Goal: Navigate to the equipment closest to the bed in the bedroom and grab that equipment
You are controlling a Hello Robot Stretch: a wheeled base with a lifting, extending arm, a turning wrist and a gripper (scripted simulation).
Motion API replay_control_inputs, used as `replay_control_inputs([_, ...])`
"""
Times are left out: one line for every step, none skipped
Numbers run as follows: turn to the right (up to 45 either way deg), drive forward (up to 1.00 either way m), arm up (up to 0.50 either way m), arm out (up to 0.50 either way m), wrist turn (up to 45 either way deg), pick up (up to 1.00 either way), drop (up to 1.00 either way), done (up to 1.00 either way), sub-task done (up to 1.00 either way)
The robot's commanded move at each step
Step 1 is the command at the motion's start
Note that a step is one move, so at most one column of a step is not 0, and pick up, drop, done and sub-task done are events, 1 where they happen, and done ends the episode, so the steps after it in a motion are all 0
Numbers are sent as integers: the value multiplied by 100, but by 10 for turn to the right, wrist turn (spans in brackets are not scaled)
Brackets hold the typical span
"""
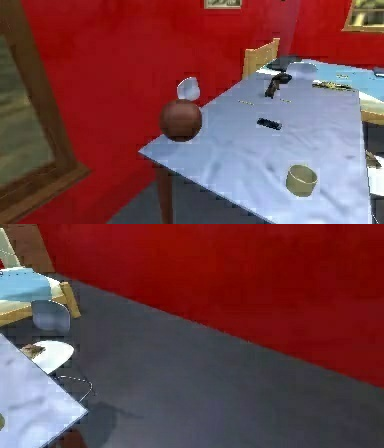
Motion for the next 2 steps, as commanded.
replay_control_inputs([450,0,0,0,0,0,0,0,0])
replay_control_inputs([360,0,0,0,0,0,0,0,0])
